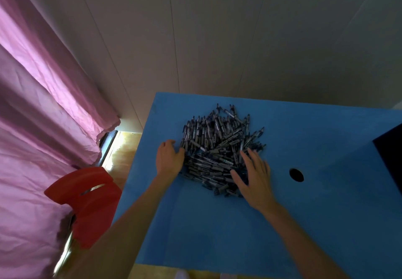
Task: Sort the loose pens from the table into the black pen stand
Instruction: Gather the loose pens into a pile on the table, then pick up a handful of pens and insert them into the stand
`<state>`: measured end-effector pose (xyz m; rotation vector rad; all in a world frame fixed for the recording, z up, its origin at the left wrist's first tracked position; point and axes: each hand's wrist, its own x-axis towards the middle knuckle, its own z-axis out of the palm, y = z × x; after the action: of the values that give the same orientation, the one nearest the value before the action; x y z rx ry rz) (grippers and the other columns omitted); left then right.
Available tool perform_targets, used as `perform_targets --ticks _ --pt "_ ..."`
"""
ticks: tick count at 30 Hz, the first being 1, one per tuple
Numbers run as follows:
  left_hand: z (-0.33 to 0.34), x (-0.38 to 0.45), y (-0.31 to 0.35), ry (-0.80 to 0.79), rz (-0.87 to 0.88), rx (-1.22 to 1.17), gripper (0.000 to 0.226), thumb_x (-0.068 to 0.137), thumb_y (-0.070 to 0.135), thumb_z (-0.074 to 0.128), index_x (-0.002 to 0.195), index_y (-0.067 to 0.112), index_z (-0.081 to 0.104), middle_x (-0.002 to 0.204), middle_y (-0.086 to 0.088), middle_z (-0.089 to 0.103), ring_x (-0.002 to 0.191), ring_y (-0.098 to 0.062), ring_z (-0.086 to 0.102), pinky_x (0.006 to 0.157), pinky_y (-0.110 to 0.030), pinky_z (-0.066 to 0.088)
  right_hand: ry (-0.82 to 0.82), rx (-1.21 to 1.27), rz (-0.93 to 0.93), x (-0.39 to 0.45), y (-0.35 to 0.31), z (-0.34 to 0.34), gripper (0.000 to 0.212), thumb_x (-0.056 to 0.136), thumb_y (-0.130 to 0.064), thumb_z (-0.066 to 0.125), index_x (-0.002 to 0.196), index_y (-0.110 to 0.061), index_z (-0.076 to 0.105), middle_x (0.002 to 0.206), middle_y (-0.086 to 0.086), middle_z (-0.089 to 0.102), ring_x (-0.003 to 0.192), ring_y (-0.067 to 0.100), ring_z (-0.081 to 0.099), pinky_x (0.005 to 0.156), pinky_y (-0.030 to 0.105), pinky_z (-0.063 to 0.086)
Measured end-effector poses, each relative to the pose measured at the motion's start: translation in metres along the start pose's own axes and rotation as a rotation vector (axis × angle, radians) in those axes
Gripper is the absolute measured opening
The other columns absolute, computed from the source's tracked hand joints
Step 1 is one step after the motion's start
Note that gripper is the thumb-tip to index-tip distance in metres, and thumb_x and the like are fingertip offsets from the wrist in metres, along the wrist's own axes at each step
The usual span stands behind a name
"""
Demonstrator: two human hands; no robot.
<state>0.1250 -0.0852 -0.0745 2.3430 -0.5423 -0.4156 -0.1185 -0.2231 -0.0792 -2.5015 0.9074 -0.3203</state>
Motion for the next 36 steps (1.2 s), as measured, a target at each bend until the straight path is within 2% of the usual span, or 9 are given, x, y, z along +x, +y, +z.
perform_targets --ticks 5,7,9,12,14,26,31,34,36 --pt "0.004 0.033 0.017 -0.073 -0.052 0.1 0.048 0.096 0.041 0.059 0.127 0.004 0.055 0.123 -0.015 0.057 0.111 -0.032 0.057 0.085 -0.039 0.047 0.064 0.006 -0.039 0.025 -0.013 -0.004 0.065 0.099 -0.06 0.029 0.151 -0.022 0.039 0.162 0.0 0.025 0.152 0.018 0.014 0.124 0.048 0.008" --pt "0.009 0.044 0.019 -0.096 -0.061 0.116 0.041 0.097 0.047 0.057 0.098 0.006 0.059 0.096 -0.013 0.059 0.084 -0.028 0.06 0.069 -0.035 0.046 0.079 -0.002 -0.056 0.038 -0.02 -0.007 0.062 0.099 -0.057 0.032 0.149 -0.021 0.042 0.16 0.002 0.029 0.151 0.02 0.018 0.123 0.05 0.011" --pt "0.013 0.052 0.017 -0.125 -0.084 0.106 0.05 0.096 0.053 0.056 0.074 0.009 0.046 0.069 -0.008 0.05 0.058 -0.023 0.05 0.054 -0.032 0.039 0.097 -0.017 -0.077 0.049 -0.024 -0.01 0.057 0.101 -0.051 0.037 0.148 -0.019 0.044 0.159 0.004 0.031 0.149 0.021 0.021 0.123 0.049 0.011" --pt "0.014 0.055 0.017 -0.17 -0.113 0.098 0.053 0.094 0.054 0.057 0.072 0.009 0.041 0.06 -0.003 0.042 0.051 -0.021 0.043 0.05 -0.03 0.033 0.093 -0.023 -0.083 0.061 -0.028 -0.013 0.052 0.103 -0.044 0.044 0.148 -0.019 0.044 0.158 0.005 0.032 0.149 0.021 0.02 0.123 0.046 0.008" --pt "0.011 0.054 0.022 -0.204 -0.133 0.044 0.054 0.094 0.047 0.061 0.063 0.011 0.036 0.056 -0.002 0.037 0.049 -0.019 0.037 0.05 -0.029 0.029 0.08 -0.017 -0.074 0.064 -0.028 -0.013 0.05 0.103 -0.042 0.046 0.149 -0.02 0.043 0.158 0.004 0.03 0.15 0.02 0.019 0.123 0.046 0.007" --pt "0.008 0.056 0.025 -0.2 -0.214 0.025 0.048 0.09 0.046 0.062 0.062 0.015 0.037 0.058 -0.002 0.04 0.053 -0.02 0.04 0.053 -0.027 0.03 0.058 0.028 -0.008 0.058 -0.015 -0.012 0.047 0.102 -0.038 0.049 0.147 -0.023 0.045 0.159 0.001 0.03 0.148 0.022 0.023 0.122 0.046 0.013" --pt "0.006 0.058 0.023 -0.174 -0.178 0.128 0.036 0.092 0.045 0.058 0.078 0.013 0.048 0.077 -0.006 0.055 0.075 -0.027 0.057 0.061 -0.031 0.04 0.057 0.045 0.008 0.06 -0.014 -0.017 0.047 0.102 -0.036 0.051 0.147 -0.024 0.045 0.158 0.0 0.03 0.146 0.022 0.021 0.121 0.049 0.018" --pt "0.006 0.056 0.024 -0.146 -0.148 0.16 0.036 0.098 0.036 0.052 0.073 0.011 0.049 0.077 -0.008 0.056 0.073 -0.026 0.054 0.063 -0.032 0.04 0.063 0.043 0.001 0.06 -0.013 -0.019 0.047 0.102 -0.035 0.051 0.147 -0.023 0.046 0.158 0.001 0.031 0.146 0.022 0.023 0.121 0.049 0.019" --pt "0.007 0.054 0.025 -0.14 -0.124 0.21 0.033 0.101 0.033 0.048 0.081 0.006 0.052 0.088 -0.012 0.061 0.076 -0.027 0.055 0.066 -0.033 0.041 0.063 0.043 0.003 0.061 -0.011 -0.02 0.047 0.102 -0.035 0.052 0.147 -0.023 0.046 0.158 0.002 0.031 0.146 0.022 0.024 0.122 0.048 0.018"
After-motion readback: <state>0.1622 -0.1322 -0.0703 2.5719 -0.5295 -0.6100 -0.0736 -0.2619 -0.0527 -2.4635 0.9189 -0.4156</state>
